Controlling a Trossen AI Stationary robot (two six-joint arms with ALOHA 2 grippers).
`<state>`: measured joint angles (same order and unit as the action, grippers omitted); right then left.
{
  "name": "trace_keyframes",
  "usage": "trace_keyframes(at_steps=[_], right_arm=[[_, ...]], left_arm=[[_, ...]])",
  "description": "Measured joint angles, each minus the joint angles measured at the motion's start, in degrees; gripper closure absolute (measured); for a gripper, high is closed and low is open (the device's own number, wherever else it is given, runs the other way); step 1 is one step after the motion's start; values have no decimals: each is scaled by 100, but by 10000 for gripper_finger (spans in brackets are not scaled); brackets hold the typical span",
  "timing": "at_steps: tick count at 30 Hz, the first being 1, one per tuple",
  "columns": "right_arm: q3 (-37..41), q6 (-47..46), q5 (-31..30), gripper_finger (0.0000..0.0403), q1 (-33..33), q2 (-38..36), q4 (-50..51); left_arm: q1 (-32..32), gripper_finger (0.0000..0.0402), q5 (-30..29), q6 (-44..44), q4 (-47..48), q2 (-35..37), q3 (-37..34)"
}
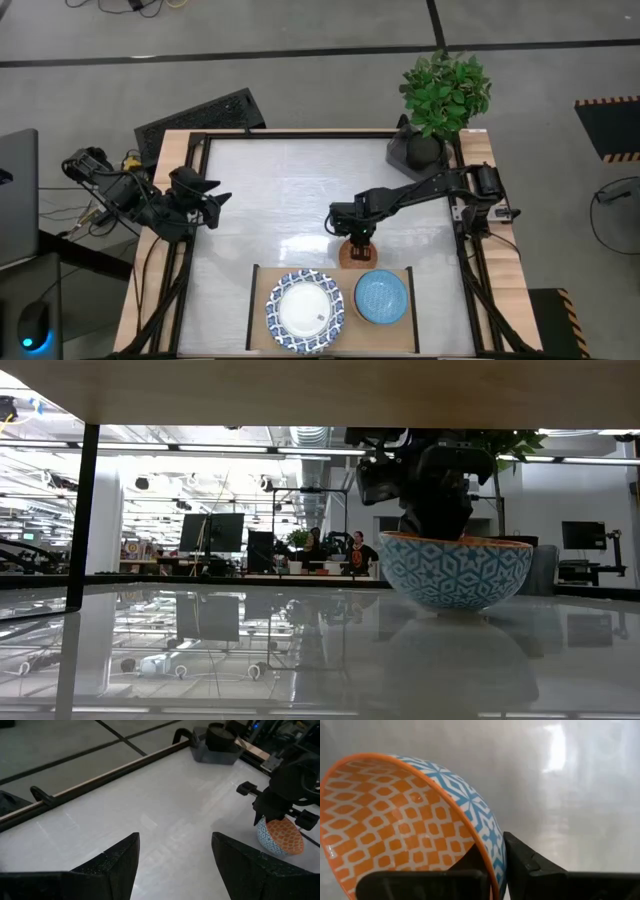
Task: Place and stack plates onto a shelf
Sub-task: Stack the orange bowl on top of the light blue bowl on the shelf
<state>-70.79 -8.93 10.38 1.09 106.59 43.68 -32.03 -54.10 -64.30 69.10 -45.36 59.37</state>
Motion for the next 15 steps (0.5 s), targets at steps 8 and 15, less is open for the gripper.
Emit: trace_keyframes(at_steps=[8,15], right_arm=[[5,42,-65,351,-379,-246,224],[-154,115,-17,351,-887,-958,662]], left_arm=[[0,169,-167,-93,2,-2,0],[0,169,-191,-165,67,-2,0]])
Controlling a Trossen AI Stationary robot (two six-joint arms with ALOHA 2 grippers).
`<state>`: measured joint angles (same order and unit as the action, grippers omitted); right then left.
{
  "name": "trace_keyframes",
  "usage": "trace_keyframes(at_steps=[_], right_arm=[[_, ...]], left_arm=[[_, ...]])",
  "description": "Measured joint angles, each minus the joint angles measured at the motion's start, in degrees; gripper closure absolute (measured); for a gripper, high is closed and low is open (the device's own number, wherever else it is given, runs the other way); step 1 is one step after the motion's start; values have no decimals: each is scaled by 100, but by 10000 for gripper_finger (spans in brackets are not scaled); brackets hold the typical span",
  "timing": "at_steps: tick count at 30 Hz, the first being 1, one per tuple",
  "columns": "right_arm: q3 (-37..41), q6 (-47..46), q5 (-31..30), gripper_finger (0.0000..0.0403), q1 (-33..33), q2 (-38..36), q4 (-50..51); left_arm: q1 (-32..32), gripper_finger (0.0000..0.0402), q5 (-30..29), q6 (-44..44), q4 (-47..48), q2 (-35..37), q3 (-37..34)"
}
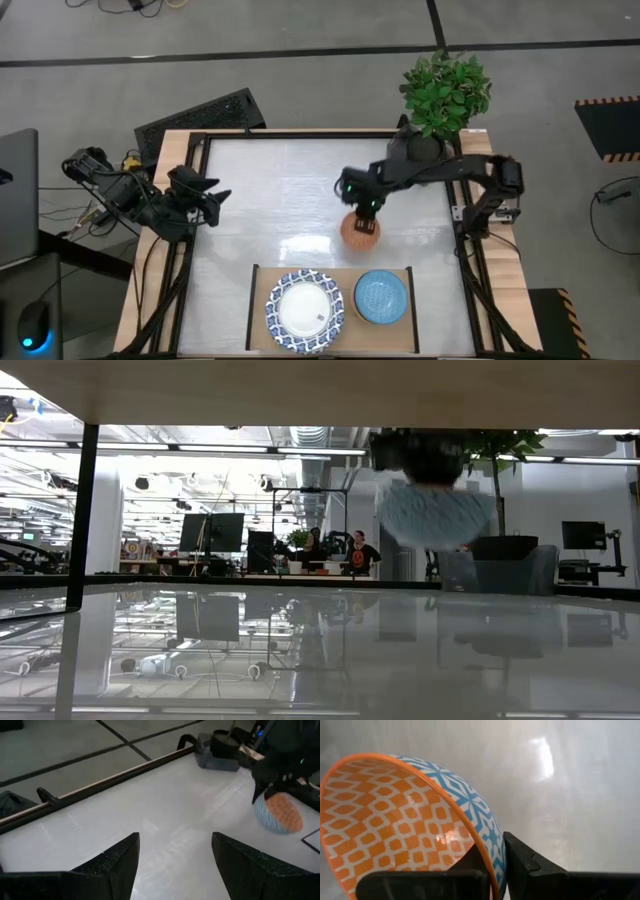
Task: Place and stack plates onto a shelf
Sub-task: Stack the orange bowl on top of the light blue bowl on the shelf
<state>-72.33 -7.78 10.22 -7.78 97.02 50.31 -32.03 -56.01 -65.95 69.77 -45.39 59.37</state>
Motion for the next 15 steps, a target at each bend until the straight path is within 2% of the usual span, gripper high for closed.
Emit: trace_keyframes(at_steps=[8,15], right_arm=[[-829,-215,-2,351,-591,-1013,804],[-2111,-550,17,351,-731,-1841,1717]], left_arm=[[0,169,-28,-152,42,0,0],[0,169,121,-521,42,2,0]])
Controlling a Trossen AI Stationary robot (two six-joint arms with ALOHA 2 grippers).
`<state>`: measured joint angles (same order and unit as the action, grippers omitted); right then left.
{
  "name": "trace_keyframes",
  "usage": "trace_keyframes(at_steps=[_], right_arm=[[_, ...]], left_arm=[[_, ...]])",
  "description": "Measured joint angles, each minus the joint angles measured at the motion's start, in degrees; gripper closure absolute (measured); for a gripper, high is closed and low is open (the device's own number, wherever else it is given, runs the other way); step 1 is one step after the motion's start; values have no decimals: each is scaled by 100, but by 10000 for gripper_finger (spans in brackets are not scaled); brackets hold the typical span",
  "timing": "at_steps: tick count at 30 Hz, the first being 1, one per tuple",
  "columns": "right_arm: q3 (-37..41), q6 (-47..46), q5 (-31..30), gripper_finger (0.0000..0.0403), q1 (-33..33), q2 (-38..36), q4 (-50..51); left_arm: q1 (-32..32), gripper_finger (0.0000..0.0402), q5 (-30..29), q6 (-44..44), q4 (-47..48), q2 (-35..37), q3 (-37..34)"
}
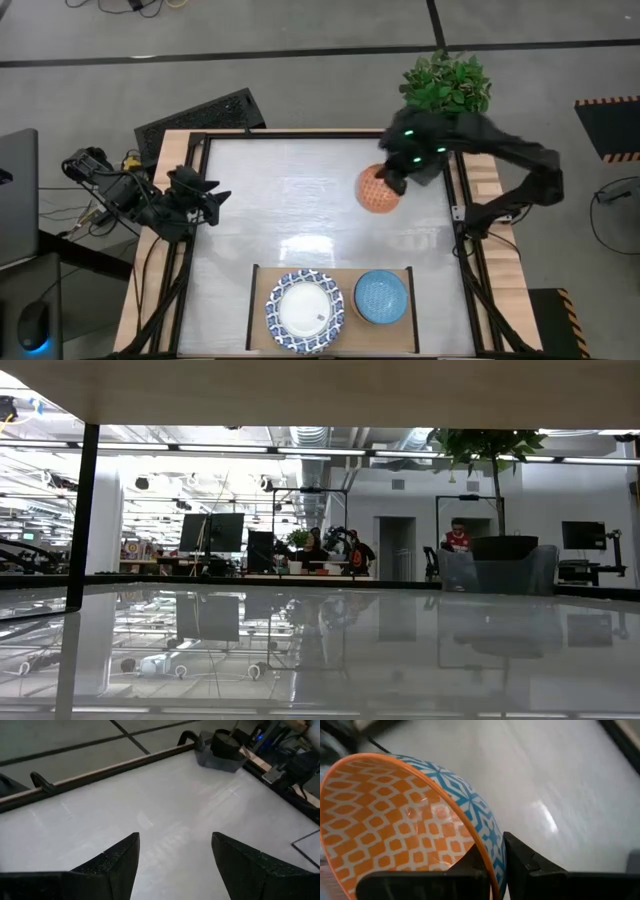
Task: Place and stack plates onto a shelf
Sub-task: Stack the orange bowl on top of the light blue bowl on the shelf
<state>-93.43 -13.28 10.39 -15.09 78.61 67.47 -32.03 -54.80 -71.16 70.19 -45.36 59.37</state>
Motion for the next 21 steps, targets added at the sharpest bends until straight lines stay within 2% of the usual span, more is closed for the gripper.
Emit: trace_keyframes(at_steps=[3,8,12,16,21], right_arm=[[-537,-313,41,351,245,-238,325],[-1156,-1039,630,351,1154,-451,589],[-1276,-1724,585,351,2206,-436,720],[-1271,-2182,277,351,3173,-156,742],[-1267,-2420,127,351,3874,368,751]], left_arm=[[0,169,116,-24,-2,-2,0],[0,169,254,-108,-2,-2,0],[0,169,254,-267,-4,-2,0],[0,169,251,-364,-10,-2,0],[0,169,248,-534,-24,-73,0]])
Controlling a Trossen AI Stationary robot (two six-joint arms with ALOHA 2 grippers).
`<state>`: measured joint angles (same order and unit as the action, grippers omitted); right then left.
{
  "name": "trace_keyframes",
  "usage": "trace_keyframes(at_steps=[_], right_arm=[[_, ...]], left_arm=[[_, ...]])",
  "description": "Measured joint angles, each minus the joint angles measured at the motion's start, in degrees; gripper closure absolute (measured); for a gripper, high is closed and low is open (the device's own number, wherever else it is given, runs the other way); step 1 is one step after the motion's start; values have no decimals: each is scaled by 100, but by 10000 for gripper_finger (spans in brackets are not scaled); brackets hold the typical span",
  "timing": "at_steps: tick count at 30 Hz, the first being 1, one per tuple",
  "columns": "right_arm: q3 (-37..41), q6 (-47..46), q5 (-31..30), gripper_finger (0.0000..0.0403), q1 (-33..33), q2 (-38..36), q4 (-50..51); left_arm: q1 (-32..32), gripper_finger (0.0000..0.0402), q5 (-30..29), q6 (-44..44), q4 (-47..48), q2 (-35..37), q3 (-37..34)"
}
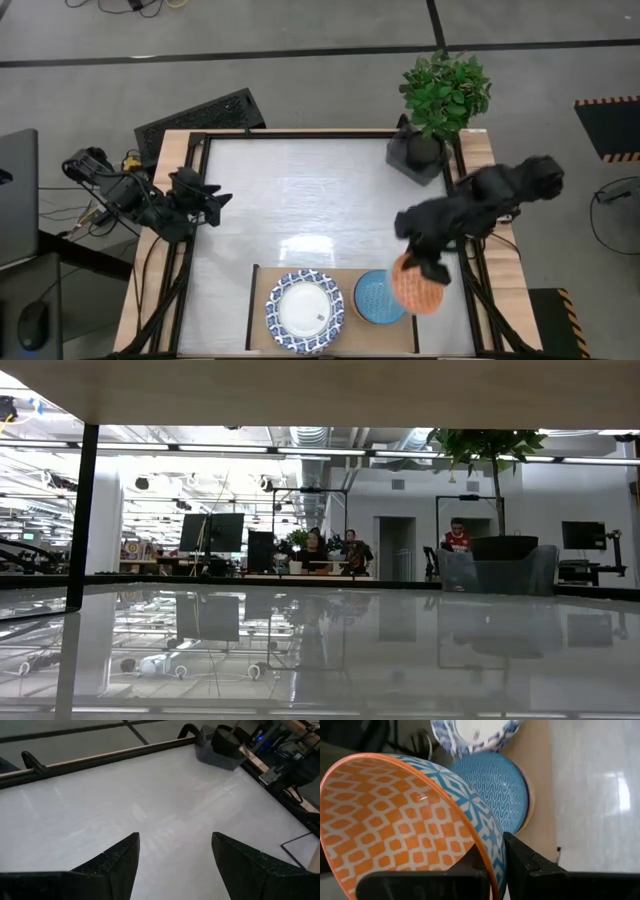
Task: Place and stack plates onto a shelf
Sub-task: Stack the orange bowl on top of the light blue bowl on the shelf
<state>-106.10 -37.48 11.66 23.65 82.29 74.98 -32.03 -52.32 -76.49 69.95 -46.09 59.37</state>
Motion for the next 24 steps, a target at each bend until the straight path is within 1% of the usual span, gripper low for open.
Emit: trace_keyframes(at_steps=[4,7,15,24], right_arm=[[2,181,25,351,204,438,2],[4,367,110,351,189,623,0],[2,780,479,351,-169,903,-74],[-9,1224,621,351,-485,1241,-157]], left_arm=[[0,169,57,-54,0,-135,0],[0,169,136,-58,0,-279,0],[0,169,221,-88,0,-566,0],[0,169,262,-133,-2,-487,0]])
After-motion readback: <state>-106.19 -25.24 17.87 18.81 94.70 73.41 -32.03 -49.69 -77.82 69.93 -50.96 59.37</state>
